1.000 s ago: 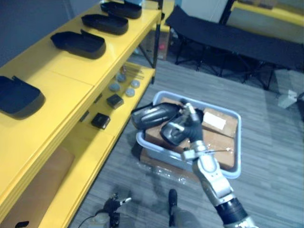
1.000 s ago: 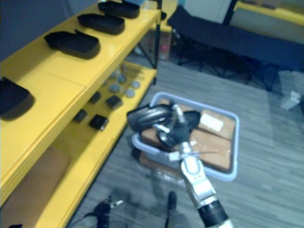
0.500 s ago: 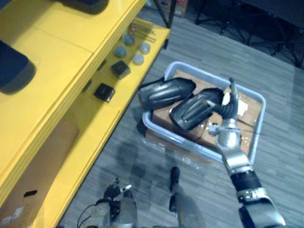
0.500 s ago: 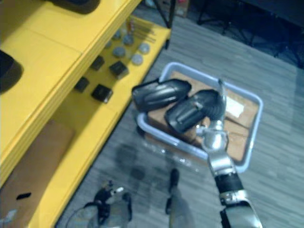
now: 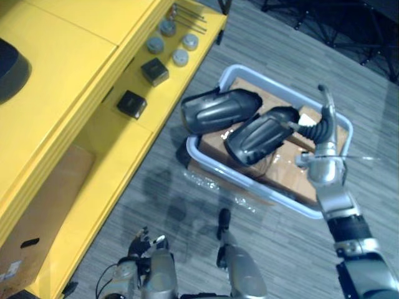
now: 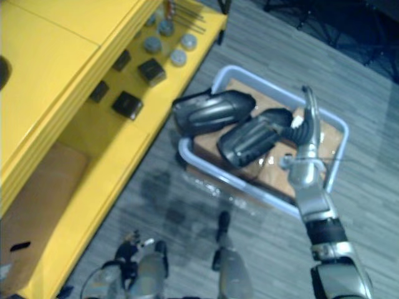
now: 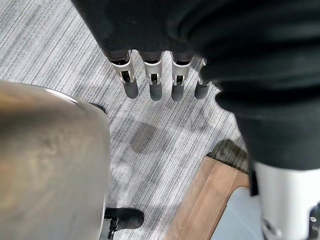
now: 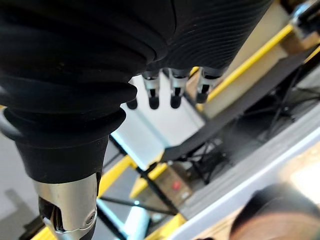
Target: Walk over and take plastic housings, then place them on the shelf
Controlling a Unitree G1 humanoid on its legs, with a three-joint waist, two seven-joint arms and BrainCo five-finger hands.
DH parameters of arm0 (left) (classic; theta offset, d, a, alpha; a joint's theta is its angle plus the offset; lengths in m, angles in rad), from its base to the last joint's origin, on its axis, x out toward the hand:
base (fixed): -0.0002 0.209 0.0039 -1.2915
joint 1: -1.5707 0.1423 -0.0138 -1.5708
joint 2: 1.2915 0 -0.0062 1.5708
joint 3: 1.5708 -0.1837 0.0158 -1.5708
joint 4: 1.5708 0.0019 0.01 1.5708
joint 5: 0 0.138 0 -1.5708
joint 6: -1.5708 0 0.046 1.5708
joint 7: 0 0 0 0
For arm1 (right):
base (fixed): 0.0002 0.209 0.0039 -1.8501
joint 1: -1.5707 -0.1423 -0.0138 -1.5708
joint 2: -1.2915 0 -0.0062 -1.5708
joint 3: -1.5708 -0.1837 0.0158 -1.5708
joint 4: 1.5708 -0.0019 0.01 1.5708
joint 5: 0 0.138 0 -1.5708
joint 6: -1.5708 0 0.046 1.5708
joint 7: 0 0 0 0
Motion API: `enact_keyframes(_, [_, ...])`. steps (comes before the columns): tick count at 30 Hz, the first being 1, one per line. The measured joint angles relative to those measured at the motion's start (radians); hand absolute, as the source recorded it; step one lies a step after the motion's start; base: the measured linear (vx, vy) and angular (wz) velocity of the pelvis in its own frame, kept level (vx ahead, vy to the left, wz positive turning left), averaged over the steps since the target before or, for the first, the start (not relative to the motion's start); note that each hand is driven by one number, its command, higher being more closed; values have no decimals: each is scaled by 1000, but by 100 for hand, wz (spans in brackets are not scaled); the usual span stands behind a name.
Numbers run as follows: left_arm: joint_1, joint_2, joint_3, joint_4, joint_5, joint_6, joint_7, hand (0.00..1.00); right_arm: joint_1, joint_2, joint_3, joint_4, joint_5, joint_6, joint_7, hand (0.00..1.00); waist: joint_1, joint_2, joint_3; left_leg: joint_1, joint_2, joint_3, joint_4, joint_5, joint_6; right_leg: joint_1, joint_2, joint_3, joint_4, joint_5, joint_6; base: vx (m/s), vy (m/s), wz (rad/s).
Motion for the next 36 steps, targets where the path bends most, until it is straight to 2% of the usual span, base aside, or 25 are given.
enact_keyframes(7, [24,26,2,-33,0,0,-5,0,53,-17,-30,0,-15,6,61,0,-3,-9,13,-5,1,1,1,-1,0,-5,1,0,0,0,0,0,0,0])
enact_keyframes(11, [33,28,8,-33,0,14,-4,0,101,-15,-92,-1,102,54,47,0,-4,-9,13,-8,2,1,3,-2,-2,-10,-1,-1,0,0,0,0,0,0])
enact_keyframes(13, [38,29,8,-33,0,15,-5,0,143,29,-160,-2,187,79,4,0,-8,-9,13,-7,3,1,2,-2,-3,-10,-1,-2,0,0,0,0,0,0])
enact_keyframes(15, [45,29,7,-37,-1,15,-5,0,177,91,-200,-2,223,84,-42,0,-9,-8,13,-5,1,5,-3,-2,-3,-12,0,0,0,0,0,10,-3,-4])
enact_keyframes(18, [49,28,6,-38,-2,15,-5,0,215,193,-202,-2,238,81,-124,0,-10,-3,17,-1,-1,12,-3,-3,-2,-13,0,4,0,0,0,-5,1,-8])
enact_keyframes(19, [49,25,4,-39,-12,14,-4,0,224,244,-201,-2,239,81,-179,0,-9,2,20,-1,-3,16,-3,-3,-2,-15,-1,7,0,0,0,-19,-1,-6])
enact_keyframes(21, [49,21,1,-39,-34,12,-3,0,223,276,-202,-2,242,80,-243,0,-8,10,24,-1,-4,19,-3,-3,-1,-16,-1,11,0,0,0,-23,-4,-5])
enact_keyframes(24, [49,14,-3,-38,-41,10,5,0,223,286,-204,-1,287,76,-333,0,-6,26,34,-3,-5,23,-4,-3,-1,-21,-3,20,0,0,0,-15,-6,-4])
enact_keyframes(28, [48,1,-10,-37,-71,12,7,0,225,306,-214,31,328,43,-352,0,-7,53,50,-3,-4,22,-5,-3,-1,-21,-8,18,0,0,0,0,0,0])
enact_keyframes(32, [47,-8,-13,-36,-78,11,7,0,206,321,-210,118,357,35,-354,0,-7,74,61,-10,-9,10,-5,-2,-1,-21,-14,3,0,0,0,11,-1,9])
enact_keyframes(36, [45,-11,-18,-21,-80,10,6,0,163,323,-205,200,410,22,-422,0,-2,85,64,-20,-26,-1,-5,3,8,-27,-24,-2,0,3,5,3,6,8])
